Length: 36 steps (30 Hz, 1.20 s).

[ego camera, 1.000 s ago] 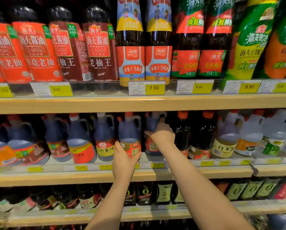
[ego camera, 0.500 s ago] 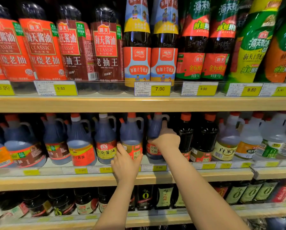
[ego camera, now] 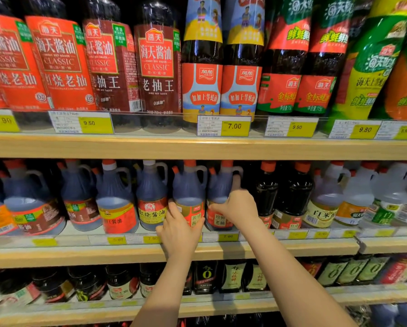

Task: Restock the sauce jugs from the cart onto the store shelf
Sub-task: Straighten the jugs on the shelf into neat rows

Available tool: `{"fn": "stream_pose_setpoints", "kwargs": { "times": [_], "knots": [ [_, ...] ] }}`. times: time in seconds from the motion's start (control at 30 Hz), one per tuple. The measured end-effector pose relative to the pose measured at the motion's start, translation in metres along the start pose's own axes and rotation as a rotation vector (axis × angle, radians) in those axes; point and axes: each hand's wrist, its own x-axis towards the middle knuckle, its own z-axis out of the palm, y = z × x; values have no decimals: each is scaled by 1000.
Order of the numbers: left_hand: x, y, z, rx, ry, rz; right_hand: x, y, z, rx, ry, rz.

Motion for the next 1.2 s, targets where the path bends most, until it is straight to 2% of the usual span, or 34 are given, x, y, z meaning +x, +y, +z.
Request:
{"fn": "stream_pose_setpoints", "kwargs": {
  "times": [0.23, 0.37, 0.53, 0.67, 0.8, 1.0, 1.2],
  "knots": [
    [-9, 2, -8, 16, -21, 5, -9, 0, -12, -88, -83, 46],
    [-9, -1, -10, -54, -53, 15, -8, -3, -17, -148, -132, 72],
    [-8, -14, -37, -295, -99, -1, -21, -8, -38, -248, -6, -1],
    [5, -38, -91, -284, -34, 19, -40, -28, -57, -313, 102, -83],
    [12, -72, -138, -238, 16, -49, -73, -67, -42, -178, -13, -203],
    [-7, -119, -156, -282, -20, -85, -83, -115, 6, 17, -239, -259],
    [38, -139, -134, -222, -51, -105, -52, -149, 57, 237, -171, -81]
  ]
}}
